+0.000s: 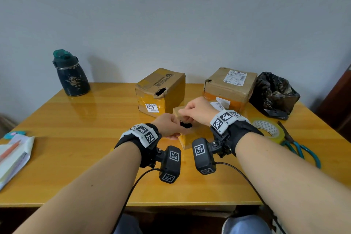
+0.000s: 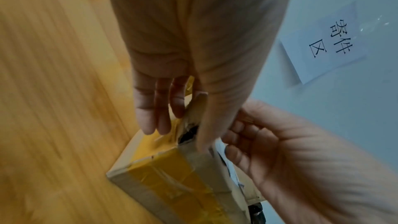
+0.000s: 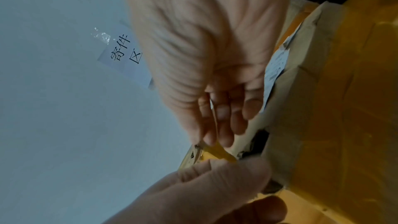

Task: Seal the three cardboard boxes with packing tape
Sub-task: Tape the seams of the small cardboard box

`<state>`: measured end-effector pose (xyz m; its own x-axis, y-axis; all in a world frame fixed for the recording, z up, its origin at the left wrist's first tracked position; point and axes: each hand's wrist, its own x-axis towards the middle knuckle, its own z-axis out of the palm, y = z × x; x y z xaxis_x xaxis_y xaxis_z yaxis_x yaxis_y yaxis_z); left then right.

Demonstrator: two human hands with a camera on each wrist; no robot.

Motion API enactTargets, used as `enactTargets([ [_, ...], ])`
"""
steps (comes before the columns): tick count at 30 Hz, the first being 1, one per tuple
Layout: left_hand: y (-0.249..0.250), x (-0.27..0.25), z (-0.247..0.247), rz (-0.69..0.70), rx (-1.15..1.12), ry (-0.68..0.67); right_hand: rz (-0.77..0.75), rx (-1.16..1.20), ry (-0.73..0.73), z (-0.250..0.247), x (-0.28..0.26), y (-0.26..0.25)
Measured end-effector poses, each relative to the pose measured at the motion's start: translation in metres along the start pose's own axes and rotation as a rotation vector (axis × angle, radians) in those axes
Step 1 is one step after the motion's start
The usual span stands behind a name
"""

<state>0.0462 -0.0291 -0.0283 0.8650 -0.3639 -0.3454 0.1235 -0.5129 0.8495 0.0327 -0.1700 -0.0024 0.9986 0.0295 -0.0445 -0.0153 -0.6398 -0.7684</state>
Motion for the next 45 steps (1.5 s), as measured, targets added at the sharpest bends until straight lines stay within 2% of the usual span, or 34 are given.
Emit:
enactTargets([
  [2,-0.004,0.002,0.001,-0.008,-0.033,0.060,-0.010,-0.063,0.127,-0.002,0.003,0.007],
  [5,-0.009,0.003,-0.004,-0.015,-0.149,0.091,0.029,-0.204,0.225,-0.005,0.008,0.019],
  [9,-0.015,0.000,-0.016,-0.040,-0.240,0.100,0.098,-0.481,0.159,-0.004,0.012,0.030],
  [12,-0.017,-0.002,-0.024,-0.060,-0.260,0.110,0.115,-0.573,0.118,-0.001,0.011,0.027],
  [15,-0.019,0.003,-0.028,-0.088,-0.288,0.164,0.100,-0.578,0.077,0.004,0.010,0.023],
  [21,-0.027,0.012,-0.021,-0.147,-0.412,0.233,-0.092,-0.316,0.104,0.016,0.002,0.010],
  [23,-0.028,0.012,-0.019,-0.146,-0.426,0.227,-0.091,-0.362,0.029,0.018,0.001,0.005],
  [26,-0.029,0.013,-0.019,-0.141,-0.410,0.217,-0.053,-0.596,-0.164,0.021,0.000,0.001],
  [28,-0.029,0.012,-0.018,-0.128,-0.379,0.214,-0.066,-0.661,-0.197,0.024,-0.002,-0.002],
  [32,-0.029,0.013,-0.022,-0.095,-0.338,0.241,-0.126,-0.663,-0.149,0.022,-0.001,-0.007],
  [40,-0.027,0.004,-0.022,-0.074,-0.286,0.178,-0.109,-0.547,-0.103,0.020,-0.004,-0.003],
  [43,-0.023,0.000,-0.025,-0.108,-0.230,0.159,-0.033,-0.524,-0.101,0.015,-0.007,-0.001],
  [45,-0.020,0.001,-0.025,-0.128,-0.195,0.152,0.052,-0.489,-0.032,0.013,-0.007,0.004],
])
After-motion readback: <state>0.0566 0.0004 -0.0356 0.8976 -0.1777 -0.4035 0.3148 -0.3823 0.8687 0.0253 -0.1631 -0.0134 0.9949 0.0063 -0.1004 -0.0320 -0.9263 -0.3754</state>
